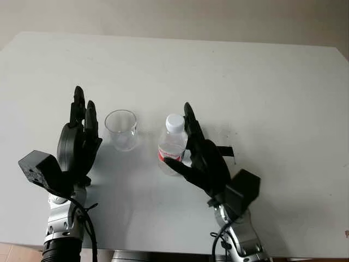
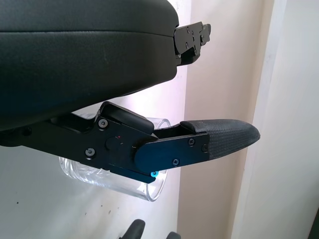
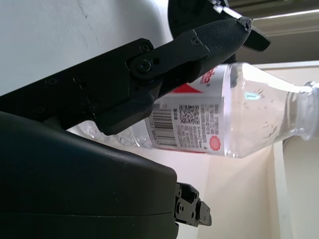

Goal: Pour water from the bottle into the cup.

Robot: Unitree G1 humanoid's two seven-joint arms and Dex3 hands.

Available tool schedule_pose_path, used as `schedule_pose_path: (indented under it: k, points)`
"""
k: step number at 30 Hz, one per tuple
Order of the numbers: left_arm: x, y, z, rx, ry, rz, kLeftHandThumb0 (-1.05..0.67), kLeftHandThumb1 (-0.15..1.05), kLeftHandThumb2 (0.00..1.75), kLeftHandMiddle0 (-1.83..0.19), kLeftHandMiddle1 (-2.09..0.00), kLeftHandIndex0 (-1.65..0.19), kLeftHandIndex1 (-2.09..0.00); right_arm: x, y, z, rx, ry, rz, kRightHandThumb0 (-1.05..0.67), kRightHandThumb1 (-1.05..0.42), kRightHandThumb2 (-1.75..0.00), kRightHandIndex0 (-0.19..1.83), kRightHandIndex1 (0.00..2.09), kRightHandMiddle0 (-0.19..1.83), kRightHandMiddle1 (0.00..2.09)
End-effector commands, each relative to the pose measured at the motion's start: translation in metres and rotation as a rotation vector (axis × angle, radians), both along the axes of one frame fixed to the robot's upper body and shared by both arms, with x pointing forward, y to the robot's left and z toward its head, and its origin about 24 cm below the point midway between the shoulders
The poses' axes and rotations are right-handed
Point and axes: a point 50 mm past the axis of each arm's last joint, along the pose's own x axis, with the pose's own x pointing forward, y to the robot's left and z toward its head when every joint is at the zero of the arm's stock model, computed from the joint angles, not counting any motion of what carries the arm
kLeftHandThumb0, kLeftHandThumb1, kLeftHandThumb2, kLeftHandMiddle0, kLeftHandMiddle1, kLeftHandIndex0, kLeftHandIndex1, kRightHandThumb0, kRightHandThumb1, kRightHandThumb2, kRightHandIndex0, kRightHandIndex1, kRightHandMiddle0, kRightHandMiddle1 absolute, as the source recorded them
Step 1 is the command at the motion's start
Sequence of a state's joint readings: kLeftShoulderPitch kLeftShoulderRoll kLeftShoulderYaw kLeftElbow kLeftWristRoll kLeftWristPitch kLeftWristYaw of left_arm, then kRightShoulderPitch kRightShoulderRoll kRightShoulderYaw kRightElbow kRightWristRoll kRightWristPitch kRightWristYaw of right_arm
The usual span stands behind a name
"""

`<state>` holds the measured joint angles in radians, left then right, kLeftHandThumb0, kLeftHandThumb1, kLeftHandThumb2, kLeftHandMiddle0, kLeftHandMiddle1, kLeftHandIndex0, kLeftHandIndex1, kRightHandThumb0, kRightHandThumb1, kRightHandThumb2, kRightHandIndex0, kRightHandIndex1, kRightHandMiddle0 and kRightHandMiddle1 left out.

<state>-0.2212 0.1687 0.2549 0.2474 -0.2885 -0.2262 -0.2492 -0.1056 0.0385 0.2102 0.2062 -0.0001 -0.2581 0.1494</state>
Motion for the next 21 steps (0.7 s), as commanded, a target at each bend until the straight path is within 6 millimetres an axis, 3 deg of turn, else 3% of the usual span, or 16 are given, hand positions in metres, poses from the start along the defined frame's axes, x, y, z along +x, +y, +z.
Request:
schedule_pose_path:
  k: [1, 21]
  points:
    - [-0.0036, 0.0019, 0.0000, 0.013, 0.000, 0.007, -0.75, 1.05, 0.58, 0.15, -0.06, 0.18, -0.04, 0.0022, 0.0080, -0.0025, 0.033, 0.017, -0.010, -1.02, -0.98, -0.06, -0.19, 0.00, -0.19, 0.00]
    - [-0.0030, -0.0011, -0.0051, -0.007, 0.009, 0.004, -0.76, 1.05, 0.58, 0.17, -0.05, 0.19, -0.01, 0.0064, 0.0142, 0.0068, 0.021, -0.056, 0.089, -1.05, -0.96, -0.05, -0.19, 0.00, -0.19, 0.00]
